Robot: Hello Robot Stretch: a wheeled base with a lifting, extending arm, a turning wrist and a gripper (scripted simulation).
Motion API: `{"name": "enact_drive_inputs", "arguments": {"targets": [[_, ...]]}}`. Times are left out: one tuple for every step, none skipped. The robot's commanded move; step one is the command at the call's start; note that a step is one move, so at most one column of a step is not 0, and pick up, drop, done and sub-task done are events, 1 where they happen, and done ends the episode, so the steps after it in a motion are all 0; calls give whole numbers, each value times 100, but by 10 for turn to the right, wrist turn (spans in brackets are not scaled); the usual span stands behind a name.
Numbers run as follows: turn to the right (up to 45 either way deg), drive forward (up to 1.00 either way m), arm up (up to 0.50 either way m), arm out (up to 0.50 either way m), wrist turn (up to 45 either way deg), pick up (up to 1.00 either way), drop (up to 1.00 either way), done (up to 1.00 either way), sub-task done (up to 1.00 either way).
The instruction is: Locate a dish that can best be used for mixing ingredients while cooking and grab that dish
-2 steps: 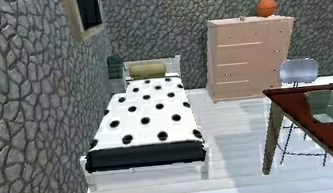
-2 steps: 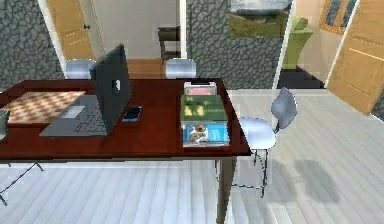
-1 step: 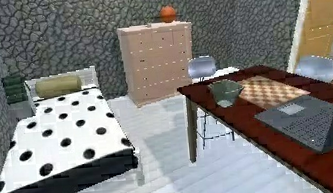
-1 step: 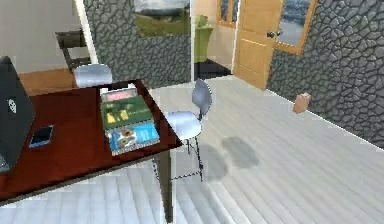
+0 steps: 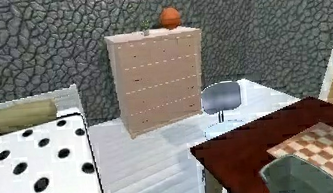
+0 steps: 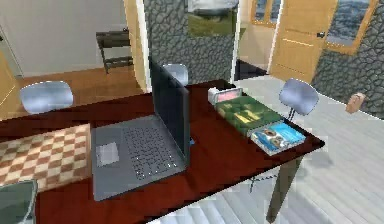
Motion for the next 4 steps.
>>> {"name": "enact_drive_inputs", "arguments": {"targets": [[-450, 0, 0, 0, 0, 0, 0, 0, 0], [0, 0, 50, 0, 0, 0, 0, 0, 0], [0, 0, 38, 0, 0, 0, 0, 0, 0], [0, 0, 0, 20, 0, 0, 0, 0, 0]]}}
